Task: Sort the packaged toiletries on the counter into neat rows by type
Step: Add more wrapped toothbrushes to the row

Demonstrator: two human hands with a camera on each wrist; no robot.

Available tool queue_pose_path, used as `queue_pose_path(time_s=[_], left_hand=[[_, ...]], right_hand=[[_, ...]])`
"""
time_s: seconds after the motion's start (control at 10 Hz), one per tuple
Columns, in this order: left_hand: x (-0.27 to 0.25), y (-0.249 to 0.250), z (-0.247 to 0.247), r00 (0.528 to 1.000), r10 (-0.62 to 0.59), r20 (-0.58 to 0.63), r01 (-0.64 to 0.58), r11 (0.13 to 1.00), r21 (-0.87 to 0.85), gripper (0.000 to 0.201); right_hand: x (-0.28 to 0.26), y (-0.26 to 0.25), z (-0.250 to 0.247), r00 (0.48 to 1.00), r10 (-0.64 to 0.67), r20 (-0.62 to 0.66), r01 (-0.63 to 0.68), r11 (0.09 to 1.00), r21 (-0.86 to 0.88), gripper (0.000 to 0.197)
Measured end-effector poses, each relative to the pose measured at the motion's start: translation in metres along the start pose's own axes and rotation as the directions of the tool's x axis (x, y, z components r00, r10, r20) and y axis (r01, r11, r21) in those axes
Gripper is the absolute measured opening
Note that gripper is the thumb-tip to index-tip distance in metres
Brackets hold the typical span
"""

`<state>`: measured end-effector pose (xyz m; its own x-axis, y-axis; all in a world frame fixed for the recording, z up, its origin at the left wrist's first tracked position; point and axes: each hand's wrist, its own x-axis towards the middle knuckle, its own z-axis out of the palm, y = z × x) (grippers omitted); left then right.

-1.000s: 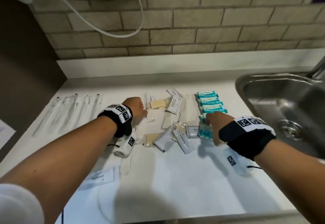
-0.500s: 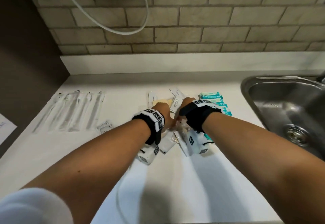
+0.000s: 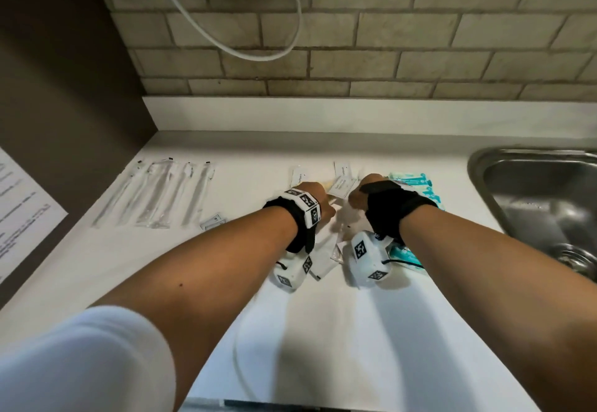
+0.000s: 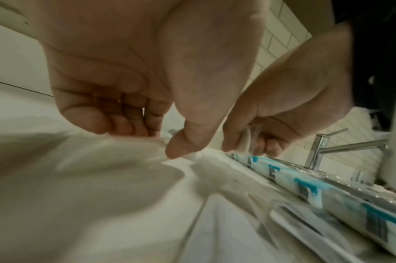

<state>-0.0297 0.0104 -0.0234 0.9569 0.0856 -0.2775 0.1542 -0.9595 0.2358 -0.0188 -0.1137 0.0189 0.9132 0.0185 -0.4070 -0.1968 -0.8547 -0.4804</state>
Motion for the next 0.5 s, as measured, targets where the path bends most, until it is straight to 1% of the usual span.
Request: queue_pose_path(time_s=[0.1,0.2,0.3,0.4,0.5], left_hand=[[-0.011,-0.007,-0.021,1.000,-0.004,-0.004,0.004,1.000,-0.030,0.029],[-0.026,-0.025,-0.052,0.996,-0.041,-0.081,0.030,0.991,-0.132,0.033],[-0.046,-0.056,-0.078,0.990,-0.069,-0.119,0.010,0.897,-0.441,0.020],[-0.067,-0.090,-0.092,0.970,-0.105,-0.219,-0.034,0.832,-0.553,0.019],[-0.082,-0.116,-0.086,0.953,-0.127,-0.273,0.004,0.912,-0.410,0.020]], right_hand=[[-0.012,-0.008,-0.005,1.000,-0.008,-0.004,0.008,0.996,0.087,0.031],[0.003,-0.013,0.001,0.999,-0.027,-0.024,0.032,0.954,0.298,0.050],[0.004,-0.025,0.016,0.994,-0.078,-0.079,0.100,0.937,0.336,0.052],[-0.009,-0.039,0.028,0.987,-0.146,-0.062,0.157,0.946,0.285,0.049],[-0.028,-0.055,0.042,0.980,-0.197,0.005,0.194,0.969,0.156,0.051]])
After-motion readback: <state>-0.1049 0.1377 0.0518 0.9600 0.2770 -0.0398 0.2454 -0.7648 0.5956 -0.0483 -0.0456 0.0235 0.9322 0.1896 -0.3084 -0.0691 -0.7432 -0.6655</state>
